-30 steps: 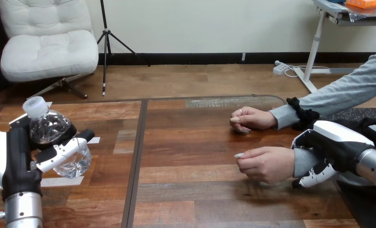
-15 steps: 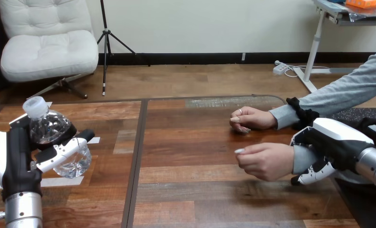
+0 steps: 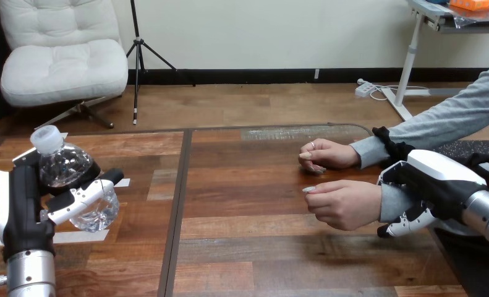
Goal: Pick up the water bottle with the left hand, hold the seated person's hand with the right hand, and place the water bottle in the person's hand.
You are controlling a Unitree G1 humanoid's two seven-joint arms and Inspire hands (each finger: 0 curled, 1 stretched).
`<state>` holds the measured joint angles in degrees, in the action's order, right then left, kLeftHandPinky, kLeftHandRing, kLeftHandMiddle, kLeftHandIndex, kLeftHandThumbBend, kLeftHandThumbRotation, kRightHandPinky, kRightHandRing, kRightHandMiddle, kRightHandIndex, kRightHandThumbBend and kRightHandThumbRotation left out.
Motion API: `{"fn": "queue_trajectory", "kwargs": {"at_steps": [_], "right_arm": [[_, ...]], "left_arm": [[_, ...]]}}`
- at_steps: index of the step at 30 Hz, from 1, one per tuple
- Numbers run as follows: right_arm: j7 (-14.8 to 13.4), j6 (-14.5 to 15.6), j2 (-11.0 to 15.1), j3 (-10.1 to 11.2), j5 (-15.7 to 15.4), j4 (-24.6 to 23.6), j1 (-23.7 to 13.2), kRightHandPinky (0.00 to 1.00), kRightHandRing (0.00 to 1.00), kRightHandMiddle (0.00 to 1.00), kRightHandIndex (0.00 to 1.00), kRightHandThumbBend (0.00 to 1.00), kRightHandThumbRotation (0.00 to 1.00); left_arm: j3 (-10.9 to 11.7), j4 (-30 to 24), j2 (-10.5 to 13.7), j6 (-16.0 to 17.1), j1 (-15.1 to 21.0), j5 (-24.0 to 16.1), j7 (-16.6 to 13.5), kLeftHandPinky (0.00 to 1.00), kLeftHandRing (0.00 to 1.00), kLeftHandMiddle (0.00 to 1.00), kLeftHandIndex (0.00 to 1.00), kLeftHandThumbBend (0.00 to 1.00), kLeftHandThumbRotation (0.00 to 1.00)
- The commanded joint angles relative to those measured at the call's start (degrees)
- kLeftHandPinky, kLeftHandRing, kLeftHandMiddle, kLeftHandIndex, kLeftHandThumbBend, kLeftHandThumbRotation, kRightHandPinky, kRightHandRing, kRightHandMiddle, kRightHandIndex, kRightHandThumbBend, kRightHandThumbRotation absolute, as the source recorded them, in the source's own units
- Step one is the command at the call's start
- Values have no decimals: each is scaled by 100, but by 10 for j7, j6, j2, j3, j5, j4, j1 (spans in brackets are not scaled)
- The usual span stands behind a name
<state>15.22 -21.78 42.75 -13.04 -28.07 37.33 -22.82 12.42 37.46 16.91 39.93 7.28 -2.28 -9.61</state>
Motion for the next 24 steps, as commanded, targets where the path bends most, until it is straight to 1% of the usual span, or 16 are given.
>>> {"fn": "queue_trajectory", "kwargs": {"at_steps": [1,7,11,14,19,22,24], "right_arm": [[-17,-11,5,12,1,-15,-24,41,44,50,51,68,0],[-25,-15,5,13,1,-14,-24,41,45,50,50,68,0],[-32,-24,2,16,6,-12,-23,40,44,49,50,68,0],[-33,-23,0,18,10,-11,-23,39,43,49,49,67,0],[-40,-15,-4,19,11,-13,-22,34,38,45,47,69,0],[-49,-21,-6,20,13,-10,-22,29,33,40,44,71,0],[-52,-21,-7,19,12,-10,-22,27,31,39,42,72,0]], "left_arm": [[8,-47,-1,14,26,10,1,24,29,34,36,73,0],[8,-50,-2,8,25,9,-3,24,29,34,36,73,0],[8,-49,-2,10,25,7,-4,24,29,34,36,73,0],[8,-48,-1,12,25,7,-4,24,29,34,36,73,0],[8,-41,1,22,26,0,-8,24,29,34,36,73,0],[8,-41,0,22,27,8,-1,24,29,34,36,73,0],[8,-44,0,19,25,4,-5,24,29,34,36,73,0]]}}
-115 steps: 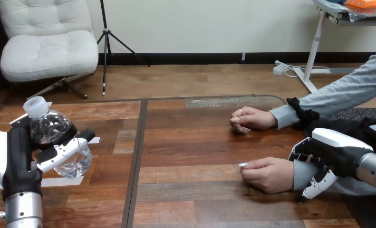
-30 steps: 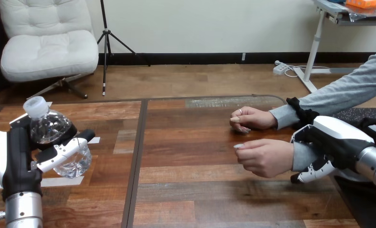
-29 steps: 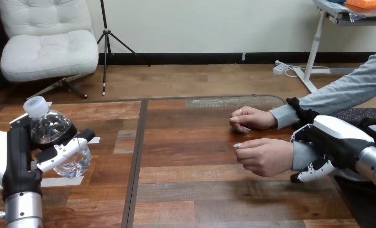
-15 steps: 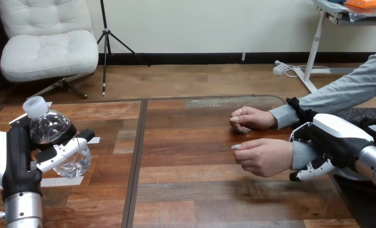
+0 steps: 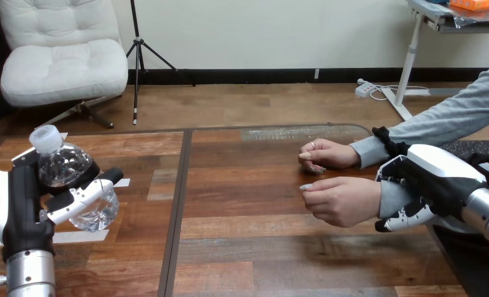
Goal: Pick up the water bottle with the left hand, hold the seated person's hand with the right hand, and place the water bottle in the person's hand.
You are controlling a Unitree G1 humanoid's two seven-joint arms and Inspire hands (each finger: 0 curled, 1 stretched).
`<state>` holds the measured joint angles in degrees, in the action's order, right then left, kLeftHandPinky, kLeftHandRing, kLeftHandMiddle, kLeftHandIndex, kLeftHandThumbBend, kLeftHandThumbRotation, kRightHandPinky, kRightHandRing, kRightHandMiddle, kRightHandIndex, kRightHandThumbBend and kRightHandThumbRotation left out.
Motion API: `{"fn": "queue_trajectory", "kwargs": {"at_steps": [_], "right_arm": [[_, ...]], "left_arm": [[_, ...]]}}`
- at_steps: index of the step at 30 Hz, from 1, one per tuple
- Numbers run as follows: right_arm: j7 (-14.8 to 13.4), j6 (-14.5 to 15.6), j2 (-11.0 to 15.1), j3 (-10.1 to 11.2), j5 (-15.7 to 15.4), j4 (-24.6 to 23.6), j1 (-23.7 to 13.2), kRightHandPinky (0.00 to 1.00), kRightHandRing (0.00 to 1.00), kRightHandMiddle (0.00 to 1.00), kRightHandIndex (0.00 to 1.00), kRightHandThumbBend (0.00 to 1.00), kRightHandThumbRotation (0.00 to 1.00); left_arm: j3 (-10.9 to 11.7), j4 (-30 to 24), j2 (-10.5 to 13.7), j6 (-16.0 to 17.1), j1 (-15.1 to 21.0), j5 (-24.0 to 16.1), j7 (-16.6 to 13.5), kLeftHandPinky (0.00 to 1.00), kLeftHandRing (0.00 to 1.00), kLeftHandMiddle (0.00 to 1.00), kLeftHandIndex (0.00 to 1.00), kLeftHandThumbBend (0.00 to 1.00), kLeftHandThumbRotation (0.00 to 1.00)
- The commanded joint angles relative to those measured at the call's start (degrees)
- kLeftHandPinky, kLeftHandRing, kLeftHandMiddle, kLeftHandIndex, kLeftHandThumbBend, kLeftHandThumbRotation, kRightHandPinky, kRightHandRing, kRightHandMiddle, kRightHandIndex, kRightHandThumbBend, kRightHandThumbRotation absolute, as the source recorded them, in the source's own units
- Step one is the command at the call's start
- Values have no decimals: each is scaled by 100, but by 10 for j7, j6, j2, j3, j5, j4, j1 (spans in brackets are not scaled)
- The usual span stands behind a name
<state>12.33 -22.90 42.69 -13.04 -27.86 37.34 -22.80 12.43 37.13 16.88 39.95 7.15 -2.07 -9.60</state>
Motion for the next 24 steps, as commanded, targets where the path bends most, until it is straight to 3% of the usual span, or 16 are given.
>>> {"fn": "queue_trajectory", "kwargs": {"at_steps": [1,13,24], "right_arm": [[-24,-9,-6,19,10,-10,-22,26,31,38,41,73,0],[-46,-26,-10,16,10,5,-24,17,22,28,31,77,0],[-60,-15,-13,15,4,7,-26,13,17,23,25,77,0]], "left_arm": [[8,-41,0,18,26,1,-7,24,29,34,36,73,0],[9,-43,-1,13,25,10,-1,24,29,33,36,72,0],[9,-39,2,20,25,5,-3,24,29,33,36,72,0]]}}
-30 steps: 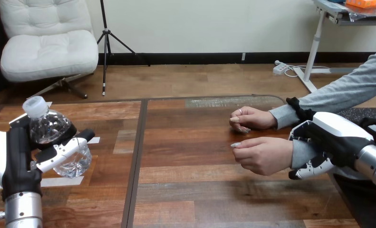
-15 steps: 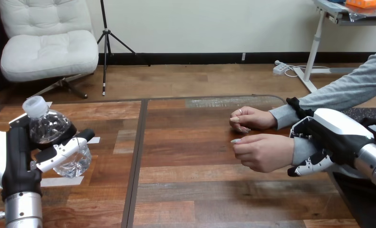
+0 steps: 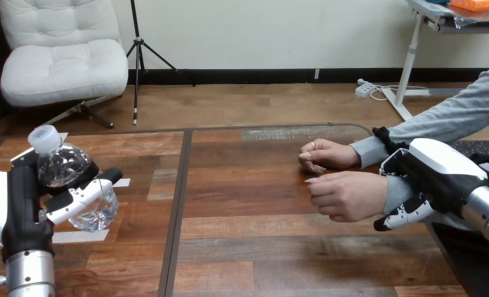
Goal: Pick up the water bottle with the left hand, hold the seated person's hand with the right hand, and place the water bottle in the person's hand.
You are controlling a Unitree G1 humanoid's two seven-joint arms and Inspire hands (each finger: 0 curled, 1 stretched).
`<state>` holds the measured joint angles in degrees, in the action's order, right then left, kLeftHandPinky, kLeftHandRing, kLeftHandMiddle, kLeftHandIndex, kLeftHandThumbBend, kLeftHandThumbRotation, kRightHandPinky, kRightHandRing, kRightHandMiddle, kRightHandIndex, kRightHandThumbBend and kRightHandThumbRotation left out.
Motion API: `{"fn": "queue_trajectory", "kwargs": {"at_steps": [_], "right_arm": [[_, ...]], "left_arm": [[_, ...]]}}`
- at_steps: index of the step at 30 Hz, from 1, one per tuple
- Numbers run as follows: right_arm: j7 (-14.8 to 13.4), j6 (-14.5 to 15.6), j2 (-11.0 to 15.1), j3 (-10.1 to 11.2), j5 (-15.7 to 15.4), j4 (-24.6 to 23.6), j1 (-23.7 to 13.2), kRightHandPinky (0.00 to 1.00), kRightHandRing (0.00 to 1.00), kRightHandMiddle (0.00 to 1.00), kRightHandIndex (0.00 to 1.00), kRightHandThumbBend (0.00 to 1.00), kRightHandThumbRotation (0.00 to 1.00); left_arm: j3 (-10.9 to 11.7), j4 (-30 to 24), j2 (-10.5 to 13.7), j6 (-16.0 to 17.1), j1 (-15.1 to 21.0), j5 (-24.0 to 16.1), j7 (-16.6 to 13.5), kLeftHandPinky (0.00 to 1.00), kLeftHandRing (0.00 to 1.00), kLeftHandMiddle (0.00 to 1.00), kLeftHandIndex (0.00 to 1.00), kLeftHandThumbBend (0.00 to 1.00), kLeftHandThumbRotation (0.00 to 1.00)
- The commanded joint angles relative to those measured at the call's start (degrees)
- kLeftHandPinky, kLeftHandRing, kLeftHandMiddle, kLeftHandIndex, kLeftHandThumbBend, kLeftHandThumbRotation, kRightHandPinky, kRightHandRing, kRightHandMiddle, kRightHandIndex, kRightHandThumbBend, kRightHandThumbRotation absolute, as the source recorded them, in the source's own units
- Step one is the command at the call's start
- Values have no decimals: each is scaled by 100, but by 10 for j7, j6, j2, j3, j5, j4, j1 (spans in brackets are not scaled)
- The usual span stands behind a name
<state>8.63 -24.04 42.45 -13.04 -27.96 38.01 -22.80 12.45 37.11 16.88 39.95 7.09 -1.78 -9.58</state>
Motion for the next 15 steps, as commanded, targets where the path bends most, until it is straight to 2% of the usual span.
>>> {"fn": "queue_trajectory", "kwargs": {"at_steps": [1,15], "right_arm": [[-23,-3,-11,15,5,1,-26,13,17,23,25,77,0],[-49,-2,-10,12,-6,4,-26,11,15,21,23,75,0]], "left_arm": [[8,-38,2,19,26,3,-3,24,29,33,36,72,0],[9,-33,2,21,26,5,-2,24,29,33,36,72,0]]}}
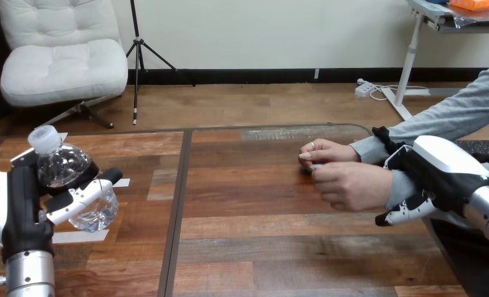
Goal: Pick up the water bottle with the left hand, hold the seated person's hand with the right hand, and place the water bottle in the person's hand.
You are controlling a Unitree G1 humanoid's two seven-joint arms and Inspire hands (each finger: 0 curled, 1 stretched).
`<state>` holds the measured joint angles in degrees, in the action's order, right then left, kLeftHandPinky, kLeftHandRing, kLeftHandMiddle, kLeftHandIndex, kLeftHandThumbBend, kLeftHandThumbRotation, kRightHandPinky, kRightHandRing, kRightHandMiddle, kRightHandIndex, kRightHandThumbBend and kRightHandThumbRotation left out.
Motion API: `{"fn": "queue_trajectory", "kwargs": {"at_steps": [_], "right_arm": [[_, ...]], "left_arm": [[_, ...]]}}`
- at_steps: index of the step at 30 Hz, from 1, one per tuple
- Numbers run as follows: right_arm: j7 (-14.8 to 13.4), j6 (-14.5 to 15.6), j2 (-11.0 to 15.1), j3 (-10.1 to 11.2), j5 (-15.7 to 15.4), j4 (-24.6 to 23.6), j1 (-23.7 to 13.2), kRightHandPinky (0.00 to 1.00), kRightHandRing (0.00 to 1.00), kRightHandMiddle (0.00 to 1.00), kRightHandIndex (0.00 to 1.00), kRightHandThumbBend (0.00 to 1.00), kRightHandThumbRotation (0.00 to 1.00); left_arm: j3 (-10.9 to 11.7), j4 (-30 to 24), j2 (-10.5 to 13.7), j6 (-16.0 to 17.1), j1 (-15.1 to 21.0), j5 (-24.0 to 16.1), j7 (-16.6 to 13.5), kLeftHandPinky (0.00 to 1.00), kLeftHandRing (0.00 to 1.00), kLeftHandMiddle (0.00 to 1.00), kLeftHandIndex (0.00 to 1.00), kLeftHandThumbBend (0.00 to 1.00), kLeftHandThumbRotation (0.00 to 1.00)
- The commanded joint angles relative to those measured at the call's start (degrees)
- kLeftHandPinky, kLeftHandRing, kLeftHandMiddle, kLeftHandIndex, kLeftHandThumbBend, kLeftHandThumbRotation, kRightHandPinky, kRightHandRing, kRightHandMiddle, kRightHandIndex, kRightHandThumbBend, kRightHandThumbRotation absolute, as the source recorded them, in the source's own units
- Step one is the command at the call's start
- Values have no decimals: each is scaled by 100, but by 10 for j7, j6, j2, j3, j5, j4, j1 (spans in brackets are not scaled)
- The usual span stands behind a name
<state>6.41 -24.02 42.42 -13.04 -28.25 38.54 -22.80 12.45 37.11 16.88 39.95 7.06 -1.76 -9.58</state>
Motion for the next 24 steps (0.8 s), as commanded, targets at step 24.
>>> {"fn": "queue_trajectory", "kwargs": {"at_steps": [24], "right_arm": [[-43,-10,-11,12,-7,10,-29,11,16,22,24,76,0]], "left_arm": [[8,-34,2,20,26,8,2,23,28,33,36,74,0]]}}
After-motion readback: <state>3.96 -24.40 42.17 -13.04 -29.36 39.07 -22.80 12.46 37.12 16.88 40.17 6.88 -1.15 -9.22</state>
